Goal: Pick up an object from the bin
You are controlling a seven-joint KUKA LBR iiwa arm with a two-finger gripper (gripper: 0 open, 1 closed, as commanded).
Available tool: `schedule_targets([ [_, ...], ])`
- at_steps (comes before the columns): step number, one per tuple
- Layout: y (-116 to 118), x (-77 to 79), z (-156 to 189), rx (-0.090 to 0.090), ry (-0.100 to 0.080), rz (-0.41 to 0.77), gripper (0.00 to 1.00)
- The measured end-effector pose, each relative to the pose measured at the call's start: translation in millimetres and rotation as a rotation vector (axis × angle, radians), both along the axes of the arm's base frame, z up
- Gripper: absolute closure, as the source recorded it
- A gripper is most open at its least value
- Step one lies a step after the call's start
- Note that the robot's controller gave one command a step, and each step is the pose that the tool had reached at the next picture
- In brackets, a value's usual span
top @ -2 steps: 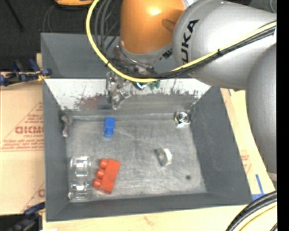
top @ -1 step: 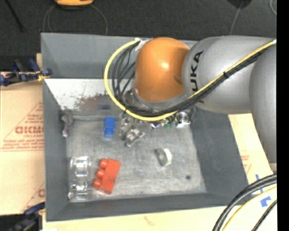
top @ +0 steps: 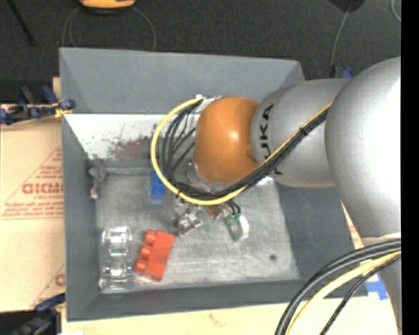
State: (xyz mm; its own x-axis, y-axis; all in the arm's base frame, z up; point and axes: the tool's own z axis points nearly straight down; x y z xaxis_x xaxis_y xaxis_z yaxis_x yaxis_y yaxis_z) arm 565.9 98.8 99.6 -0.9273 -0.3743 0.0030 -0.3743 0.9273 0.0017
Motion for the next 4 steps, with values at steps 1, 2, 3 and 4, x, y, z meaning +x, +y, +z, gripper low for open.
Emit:
schedule_targets([
  [1,0.2,1.8,2.3,0.0,-0.006,0.002,0.0],
  [2,54.5,-18.3,-26.0,0.0,-0.013,0.324,0.0],
  [3,55.9,-15.4,-22.6,0.003,-0.021,0.323,1.0],
  [4,1.3,13.8,86.3,-0.002,-0.015,0.563,1.0],
])
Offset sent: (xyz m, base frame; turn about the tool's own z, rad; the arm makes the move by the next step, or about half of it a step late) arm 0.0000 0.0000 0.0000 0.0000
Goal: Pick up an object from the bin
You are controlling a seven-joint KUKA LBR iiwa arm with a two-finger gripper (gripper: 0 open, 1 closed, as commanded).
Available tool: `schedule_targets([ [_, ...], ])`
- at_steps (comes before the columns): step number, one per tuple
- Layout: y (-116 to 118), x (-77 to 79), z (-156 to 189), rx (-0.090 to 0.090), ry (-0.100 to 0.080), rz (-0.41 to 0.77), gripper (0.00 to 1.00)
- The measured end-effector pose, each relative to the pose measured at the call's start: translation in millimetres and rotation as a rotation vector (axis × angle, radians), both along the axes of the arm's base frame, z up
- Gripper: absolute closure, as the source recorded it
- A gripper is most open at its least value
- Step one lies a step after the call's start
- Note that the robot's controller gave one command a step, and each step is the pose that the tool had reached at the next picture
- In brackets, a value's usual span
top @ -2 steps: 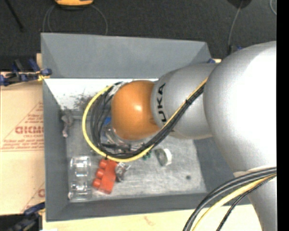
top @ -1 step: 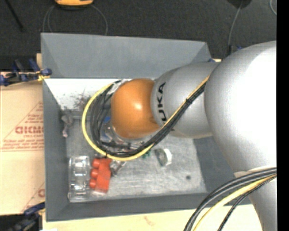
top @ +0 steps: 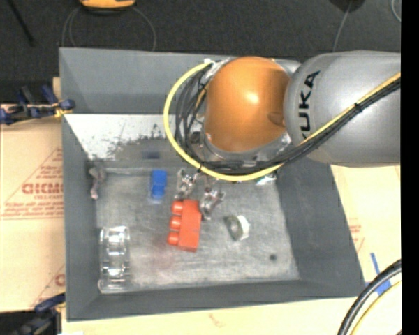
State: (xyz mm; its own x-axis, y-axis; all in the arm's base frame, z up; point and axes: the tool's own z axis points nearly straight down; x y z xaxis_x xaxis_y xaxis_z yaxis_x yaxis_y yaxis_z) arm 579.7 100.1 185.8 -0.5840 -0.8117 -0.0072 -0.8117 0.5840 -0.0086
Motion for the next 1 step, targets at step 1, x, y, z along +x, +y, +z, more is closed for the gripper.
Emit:
schedule_targets([
  [1,-6.1,12.3,103.1,0.006,0.001,-0.51,1.0],
])
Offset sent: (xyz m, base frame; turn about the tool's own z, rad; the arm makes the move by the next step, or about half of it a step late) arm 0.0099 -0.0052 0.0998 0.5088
